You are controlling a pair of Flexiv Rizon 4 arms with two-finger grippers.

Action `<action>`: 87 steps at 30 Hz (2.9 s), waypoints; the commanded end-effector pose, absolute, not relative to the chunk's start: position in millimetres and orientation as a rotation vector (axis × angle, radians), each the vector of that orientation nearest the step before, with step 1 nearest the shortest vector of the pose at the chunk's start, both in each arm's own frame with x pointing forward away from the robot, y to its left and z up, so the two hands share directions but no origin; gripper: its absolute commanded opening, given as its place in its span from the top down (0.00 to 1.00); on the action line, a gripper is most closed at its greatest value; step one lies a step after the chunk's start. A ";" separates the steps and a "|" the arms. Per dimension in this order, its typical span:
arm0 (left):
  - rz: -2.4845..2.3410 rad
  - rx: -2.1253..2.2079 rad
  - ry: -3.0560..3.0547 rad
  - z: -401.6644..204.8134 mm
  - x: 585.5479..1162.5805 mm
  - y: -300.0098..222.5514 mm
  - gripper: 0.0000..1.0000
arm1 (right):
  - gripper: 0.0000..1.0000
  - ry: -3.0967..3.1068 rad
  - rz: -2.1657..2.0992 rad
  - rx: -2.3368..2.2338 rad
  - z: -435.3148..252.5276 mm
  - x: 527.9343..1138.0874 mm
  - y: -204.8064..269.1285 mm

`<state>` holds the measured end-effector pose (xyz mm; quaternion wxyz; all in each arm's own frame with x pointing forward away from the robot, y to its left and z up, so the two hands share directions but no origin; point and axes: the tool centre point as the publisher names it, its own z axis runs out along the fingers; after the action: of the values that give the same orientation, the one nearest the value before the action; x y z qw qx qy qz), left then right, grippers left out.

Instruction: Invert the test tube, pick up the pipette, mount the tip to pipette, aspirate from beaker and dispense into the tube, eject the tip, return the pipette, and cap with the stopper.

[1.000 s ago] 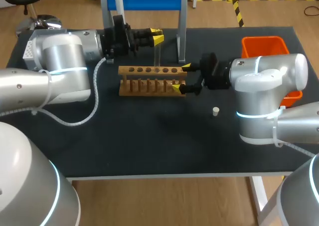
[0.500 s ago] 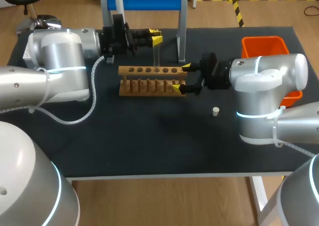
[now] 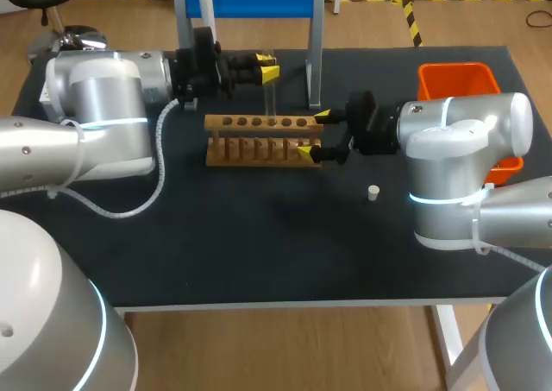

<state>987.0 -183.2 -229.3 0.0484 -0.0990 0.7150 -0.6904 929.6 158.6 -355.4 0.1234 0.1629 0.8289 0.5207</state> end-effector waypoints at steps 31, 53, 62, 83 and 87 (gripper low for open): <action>-2.073 -0.274 2.182 -242.9 991.5 -188.6 1.00 | 0.00 2.420 1.518 0.474 -355.2 929.8 157.9; -2.058 -0.284 2.154 -250.1 989.9 -185.6 1.00 | 0.00 2.420 1.518 0.474 -355.2 929.8 157.9; -2.062 -0.282 2.144 -255.0 990.6 -187.2 1.00 | 0.00 2.420 1.518 0.474 -355.2 929.8 157.9; -1.983 -0.283 2.161 -262.7 992.1 -190.5 1.00 | 0.00 2.420 1.518 0.474 -355.2 929.8 157.9; -1.976 -0.279 2.167 -264.0 991.8 -191.1 1.00 | 0.00 2.420 1.518 0.474 -355.2 929.8 157.9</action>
<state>991.1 -189.4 -263.5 0.0964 -0.0935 0.7320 -0.6680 929.6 158.6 -355.4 0.1234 0.1629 0.8289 0.5207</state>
